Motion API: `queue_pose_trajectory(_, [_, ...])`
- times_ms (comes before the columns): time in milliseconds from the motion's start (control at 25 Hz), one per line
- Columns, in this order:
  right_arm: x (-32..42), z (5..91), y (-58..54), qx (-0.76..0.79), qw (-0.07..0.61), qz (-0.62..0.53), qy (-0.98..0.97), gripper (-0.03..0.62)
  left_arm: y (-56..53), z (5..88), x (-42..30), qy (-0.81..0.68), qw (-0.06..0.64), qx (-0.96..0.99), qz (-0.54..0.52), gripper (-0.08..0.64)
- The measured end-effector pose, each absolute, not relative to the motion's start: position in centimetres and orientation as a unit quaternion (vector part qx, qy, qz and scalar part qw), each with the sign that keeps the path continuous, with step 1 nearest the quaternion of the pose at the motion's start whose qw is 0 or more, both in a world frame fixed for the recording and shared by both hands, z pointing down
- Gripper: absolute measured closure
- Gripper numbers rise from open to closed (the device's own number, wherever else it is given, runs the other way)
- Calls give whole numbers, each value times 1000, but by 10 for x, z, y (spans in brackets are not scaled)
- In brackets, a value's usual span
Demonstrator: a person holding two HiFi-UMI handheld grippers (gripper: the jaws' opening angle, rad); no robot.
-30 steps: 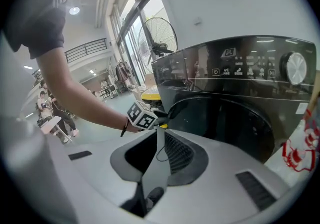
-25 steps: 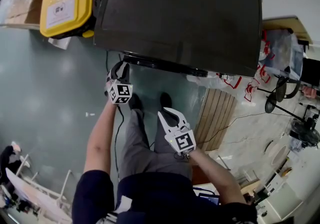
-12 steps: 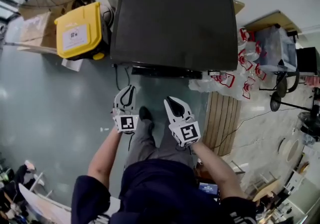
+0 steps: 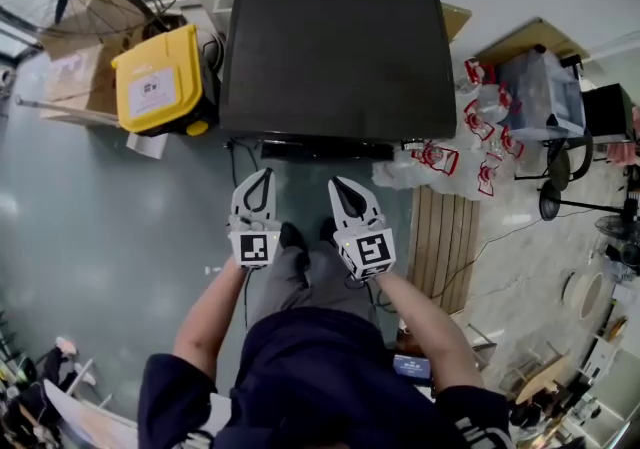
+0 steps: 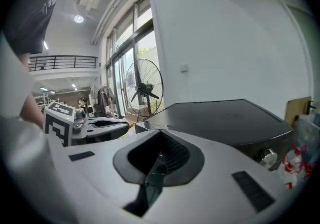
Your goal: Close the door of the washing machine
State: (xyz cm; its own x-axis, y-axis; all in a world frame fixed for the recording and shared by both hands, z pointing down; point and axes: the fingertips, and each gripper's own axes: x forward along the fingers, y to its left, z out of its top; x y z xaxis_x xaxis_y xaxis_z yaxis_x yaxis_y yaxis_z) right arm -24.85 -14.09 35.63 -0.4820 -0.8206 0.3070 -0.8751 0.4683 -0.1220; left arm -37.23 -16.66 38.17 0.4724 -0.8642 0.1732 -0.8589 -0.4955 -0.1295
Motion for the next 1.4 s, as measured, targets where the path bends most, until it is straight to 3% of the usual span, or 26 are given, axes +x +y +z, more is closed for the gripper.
queue_pose_trajectory(440, [-234,312,-169,507,45,119,-853,572,-182,317,-349,516,16,-854,-59,535])
queue_pose_trajectory(1400, [-206,294,-195,540,64,91,-834,574,-201,293,-331,508,19,-860,-39,537])
